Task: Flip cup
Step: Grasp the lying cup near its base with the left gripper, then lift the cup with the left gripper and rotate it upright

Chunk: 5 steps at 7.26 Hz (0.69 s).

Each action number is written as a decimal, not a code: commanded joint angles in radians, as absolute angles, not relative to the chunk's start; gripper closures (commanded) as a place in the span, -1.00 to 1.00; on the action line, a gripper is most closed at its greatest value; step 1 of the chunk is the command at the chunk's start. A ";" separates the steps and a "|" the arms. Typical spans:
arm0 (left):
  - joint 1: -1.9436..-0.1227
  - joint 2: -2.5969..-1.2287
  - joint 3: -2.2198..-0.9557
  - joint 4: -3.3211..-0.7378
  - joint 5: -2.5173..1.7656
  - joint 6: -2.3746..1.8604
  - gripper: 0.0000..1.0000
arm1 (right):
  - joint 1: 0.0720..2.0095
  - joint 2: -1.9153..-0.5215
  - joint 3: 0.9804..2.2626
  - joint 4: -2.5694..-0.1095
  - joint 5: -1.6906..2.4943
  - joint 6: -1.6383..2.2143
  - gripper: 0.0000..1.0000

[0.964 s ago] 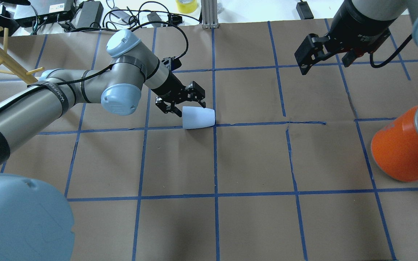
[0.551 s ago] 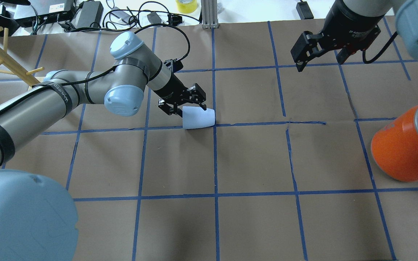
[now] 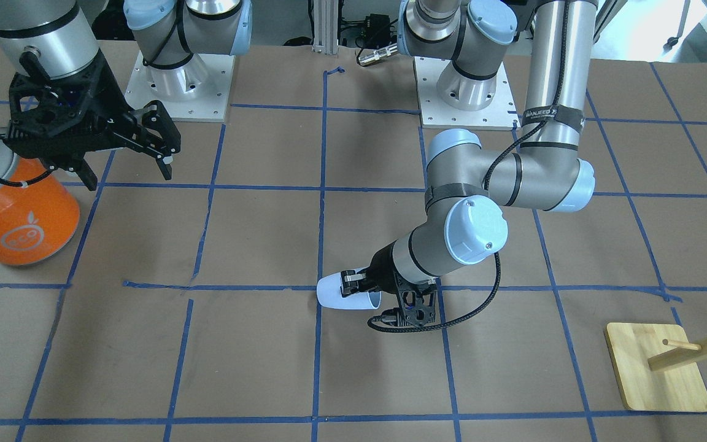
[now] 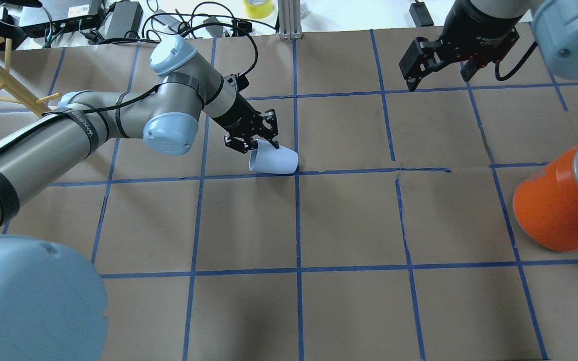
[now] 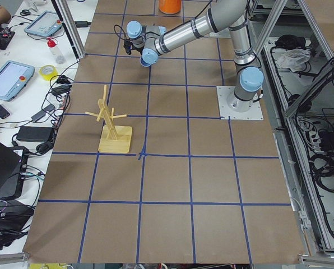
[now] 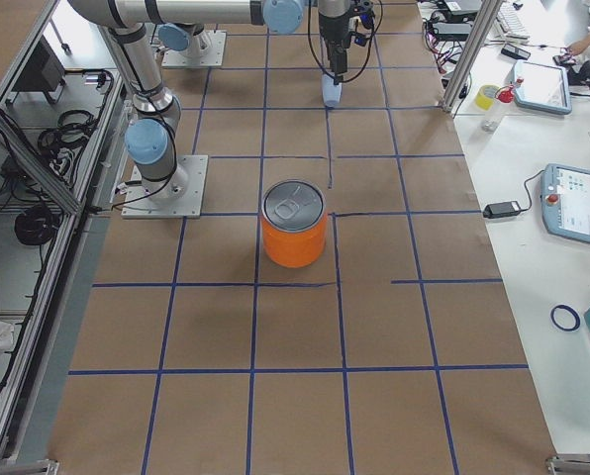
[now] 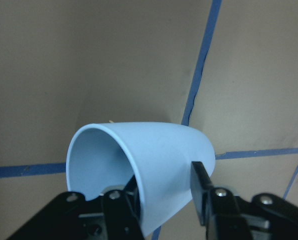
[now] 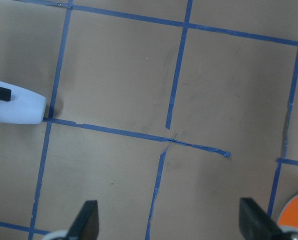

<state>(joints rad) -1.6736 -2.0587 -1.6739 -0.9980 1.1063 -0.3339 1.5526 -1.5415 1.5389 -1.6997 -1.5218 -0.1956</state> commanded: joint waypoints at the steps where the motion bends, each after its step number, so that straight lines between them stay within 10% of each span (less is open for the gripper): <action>1: -1.674 -2.049 -1.643 -0.999 1.117 -0.400 1.00 | 1.552 -1.540 1.543 -1.700 -1.522 -0.198 -1.00; 5: -1.692 -2.001 -1.612 -1.009 1.274 -0.449 1.00 | 1.551 -1.543 1.549 -1.692 -1.567 -0.199 -1.00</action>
<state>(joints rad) -1.6853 -2.0238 -1.6273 -1.0013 1.1992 -0.4374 1.5520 -1.5420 1.5492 -1.6914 -1.5376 -0.1982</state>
